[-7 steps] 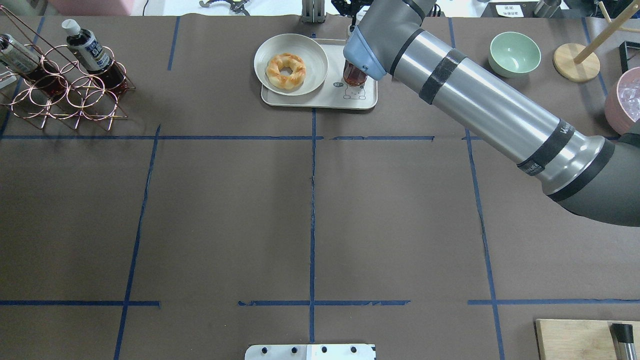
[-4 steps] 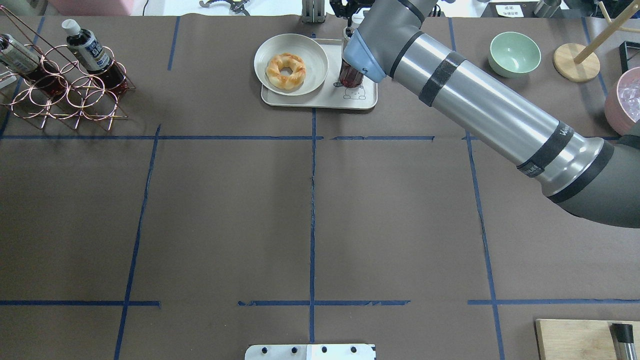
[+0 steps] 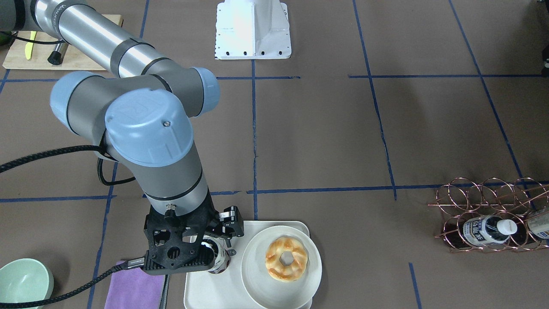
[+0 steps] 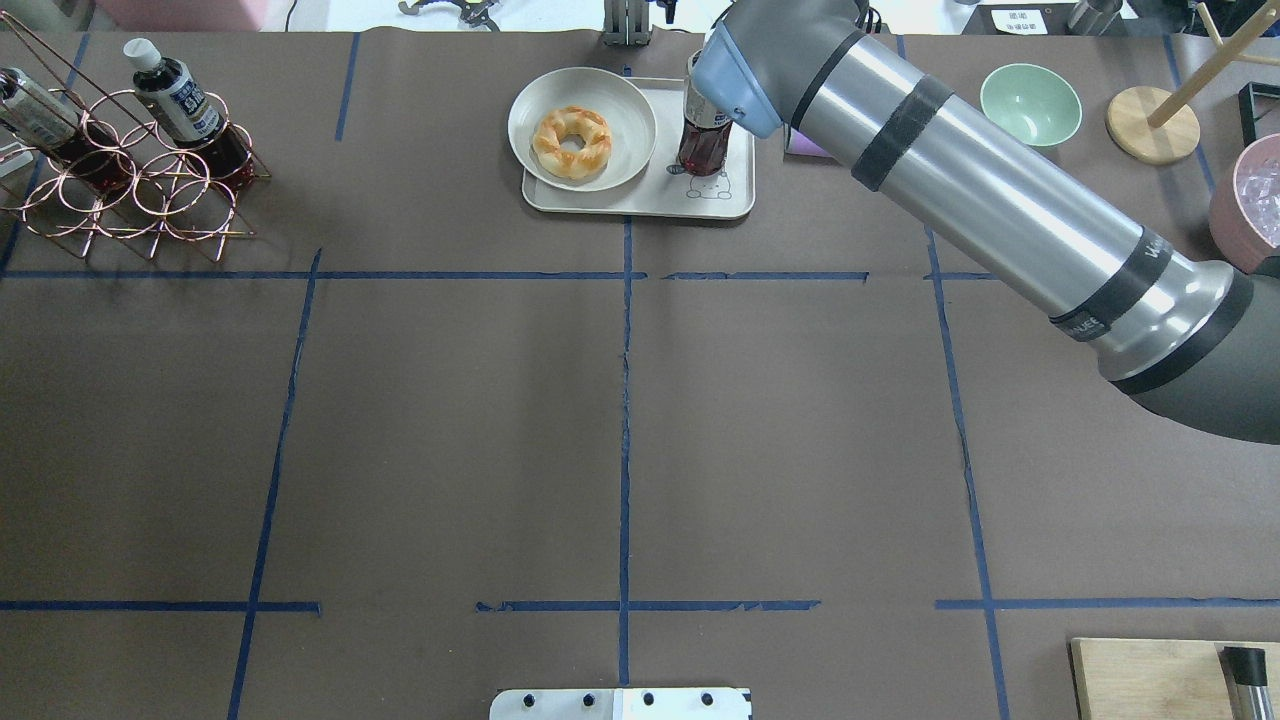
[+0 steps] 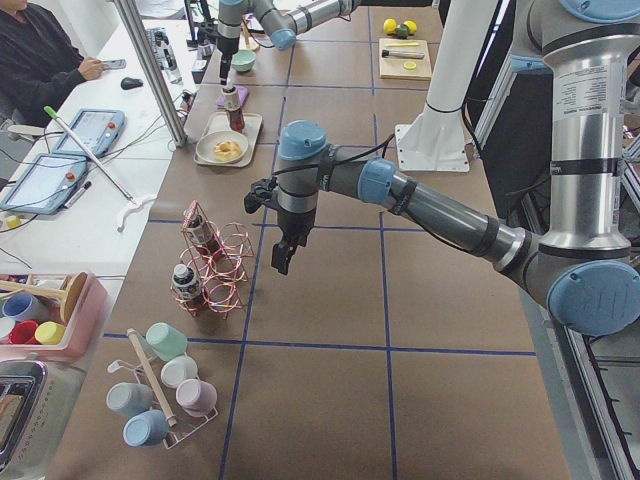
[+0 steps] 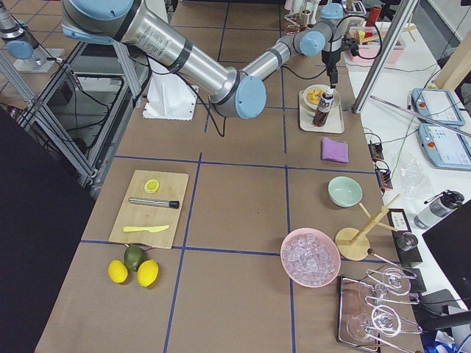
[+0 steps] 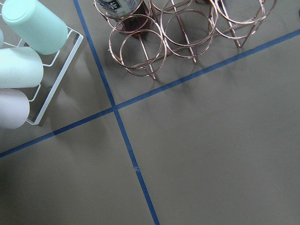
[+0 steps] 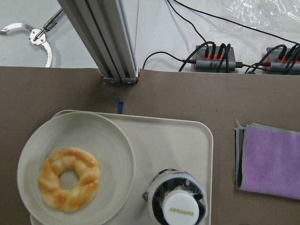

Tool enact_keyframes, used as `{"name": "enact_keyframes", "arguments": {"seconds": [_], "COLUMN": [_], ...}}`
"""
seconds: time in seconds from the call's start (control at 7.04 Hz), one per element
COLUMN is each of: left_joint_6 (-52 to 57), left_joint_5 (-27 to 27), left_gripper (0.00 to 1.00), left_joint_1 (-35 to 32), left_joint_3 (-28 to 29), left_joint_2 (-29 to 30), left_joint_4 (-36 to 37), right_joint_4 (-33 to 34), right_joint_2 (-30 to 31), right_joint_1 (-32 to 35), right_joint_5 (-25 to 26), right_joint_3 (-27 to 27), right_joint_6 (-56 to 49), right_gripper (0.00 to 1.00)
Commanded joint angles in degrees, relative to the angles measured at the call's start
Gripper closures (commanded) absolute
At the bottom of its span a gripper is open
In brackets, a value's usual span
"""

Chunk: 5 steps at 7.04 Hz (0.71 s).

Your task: Place tea on tray

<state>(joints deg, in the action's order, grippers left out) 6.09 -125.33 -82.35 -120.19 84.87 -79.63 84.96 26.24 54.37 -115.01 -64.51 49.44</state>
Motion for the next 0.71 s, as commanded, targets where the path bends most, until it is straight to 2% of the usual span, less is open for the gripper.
{"name": "enact_keyframes", "arguments": {"seconds": [0.0, 0.14, 0.28, 0.43, 0.57], "left_joint_6": [0.1, 0.1, 0.1, 0.0, 0.0], "left_joint_5": [0.0, 0.0, 0.0, -0.1, -1.2], "left_gripper": [0.00, 0.00, 0.00, 0.00, 0.00], "left_joint_1": [0.0, -0.1, -0.3, -0.9, -2.8], "left_joint_3": [0.0, 0.0, 0.1, 0.4, 4.0], "left_joint_2": [-0.1, -0.1, -0.6, -1.2, -1.3], "left_joint_4": [0.0, 0.0, 0.1, 0.5, 0.8], "right_joint_4": [12.9, 16.1, 16.1, 16.1, 15.6], "right_joint_2": [11.3, 23.1, 32.8, 40.8, 47.0], "right_joint_1": [0.6, 0.8, 1.4, 2.8, 5.5], "right_joint_5": [-2.9, -3.1, -3.3, -3.5, -5.2], "right_joint_3": [-23.1, -38.3, -48.2, -53.0, -54.5], "right_joint_6": [0.0, -0.8, -3.4, -10.1, -16.5], "right_gripper": [0.00, 0.00, 0.00, 0.00, 0.00]}}
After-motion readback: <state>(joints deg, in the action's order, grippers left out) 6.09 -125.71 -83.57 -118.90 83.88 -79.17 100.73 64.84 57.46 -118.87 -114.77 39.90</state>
